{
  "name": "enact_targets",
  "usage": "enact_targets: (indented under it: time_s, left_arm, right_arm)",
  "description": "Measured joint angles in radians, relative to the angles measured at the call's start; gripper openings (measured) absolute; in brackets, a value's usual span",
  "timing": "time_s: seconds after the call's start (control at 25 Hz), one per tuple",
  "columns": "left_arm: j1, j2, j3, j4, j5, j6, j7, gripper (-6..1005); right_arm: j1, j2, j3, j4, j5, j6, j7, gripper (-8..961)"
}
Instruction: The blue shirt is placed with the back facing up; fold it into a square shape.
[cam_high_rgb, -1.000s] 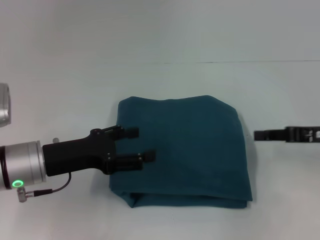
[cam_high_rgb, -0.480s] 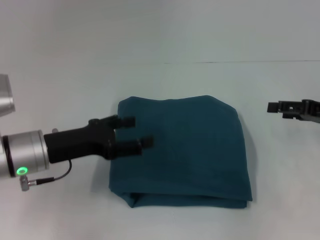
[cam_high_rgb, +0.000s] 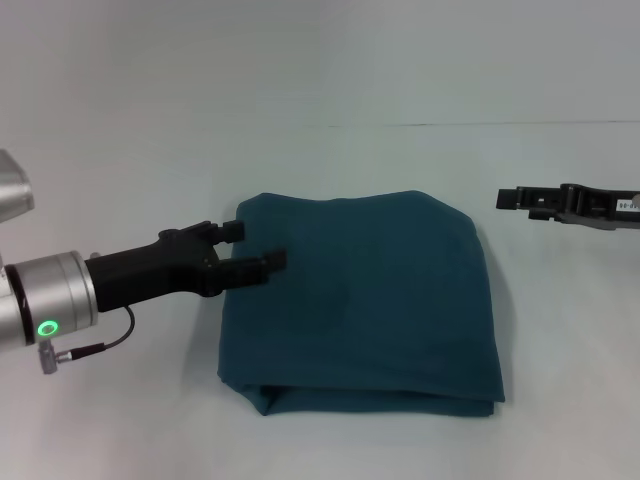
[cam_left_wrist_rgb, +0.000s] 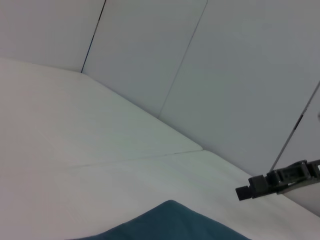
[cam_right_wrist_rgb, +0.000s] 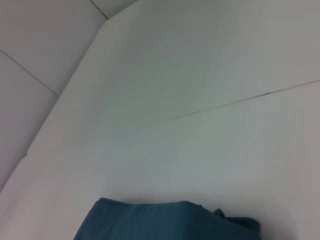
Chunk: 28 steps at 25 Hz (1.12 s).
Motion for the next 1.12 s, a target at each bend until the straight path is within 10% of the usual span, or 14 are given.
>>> enact_targets:
  time_s: [1.12]
  left_arm:
    - [0.059, -0.007, 0.133, 0.036, 0.112, 0.082, -0.08, 907]
  right_arm:
    - [0.007, -0.023, -0.003, 0.009, -0.001, -0.013, 0.006, 777]
